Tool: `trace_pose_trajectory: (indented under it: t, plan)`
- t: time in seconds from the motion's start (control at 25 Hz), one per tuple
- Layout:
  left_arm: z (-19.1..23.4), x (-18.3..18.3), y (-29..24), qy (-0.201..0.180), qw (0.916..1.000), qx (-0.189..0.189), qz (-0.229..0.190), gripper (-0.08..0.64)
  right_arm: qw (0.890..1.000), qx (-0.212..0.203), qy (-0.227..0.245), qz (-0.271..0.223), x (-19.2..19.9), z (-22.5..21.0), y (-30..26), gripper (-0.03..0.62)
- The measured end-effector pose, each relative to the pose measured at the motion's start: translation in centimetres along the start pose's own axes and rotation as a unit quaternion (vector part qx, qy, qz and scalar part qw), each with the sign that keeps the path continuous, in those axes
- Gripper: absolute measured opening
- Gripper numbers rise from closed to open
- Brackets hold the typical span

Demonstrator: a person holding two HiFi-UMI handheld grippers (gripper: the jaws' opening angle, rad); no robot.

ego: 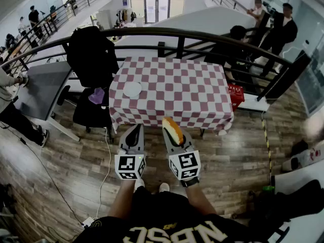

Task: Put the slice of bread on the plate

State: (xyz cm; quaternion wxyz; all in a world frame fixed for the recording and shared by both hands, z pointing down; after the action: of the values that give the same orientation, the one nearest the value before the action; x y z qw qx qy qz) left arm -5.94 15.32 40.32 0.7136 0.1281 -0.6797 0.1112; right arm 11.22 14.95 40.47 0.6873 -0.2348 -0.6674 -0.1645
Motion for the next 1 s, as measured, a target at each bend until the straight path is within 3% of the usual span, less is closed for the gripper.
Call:
trace_pose_trajectory:
  t: [0.16, 0.28, 0.68, 0.84, 1.0]
  plan:
    - [-1.3, 0.2, 1.5, -0.026, 0.9995, -0.002, 0.019, 0.020, 0.999, 0.001, -0.040, 0.001, 1.7, -0.1, 1.2, 0.097]
    - [-1.2, 0.8, 2.9, -0.025, 0.9989, -0.014, 0.038, 0.020, 0.998, -0.004, -0.067, 0.008, 3.1, 0.4, 1.9, 0.097]
    - [-3.4, 2.8, 1.3, -0.022, 0.9987, 0.021, 0.041, 0.020, 0.996, 0.020, -0.083, 0.008, 4.6, -1.9, 2.8, 0.097]
    - [-3.3, 2.9, -0.8, -0.029, 0.9985, 0.038, 0.028, 0.020, 0.997, 0.028, -0.072, 0.001, 4.6, -2.7, 2.0, 0.097]
    - [-1.3, 2.2, -2.9, -0.033, 0.9987, 0.032, 0.021, 0.020, 0.998, 0.027, -0.063, 0.000, 3.6, -3.5, -0.6, 0.098]
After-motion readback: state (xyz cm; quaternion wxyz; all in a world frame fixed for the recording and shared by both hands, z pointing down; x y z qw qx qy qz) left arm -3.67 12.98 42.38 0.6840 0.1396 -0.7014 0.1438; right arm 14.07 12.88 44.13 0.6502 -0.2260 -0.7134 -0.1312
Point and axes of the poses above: the fingertips, and each gripper's own axes: y backward along the fingers, z to its left, x out of its underside, the point moved 8 cm from there along y, backward along the fingers
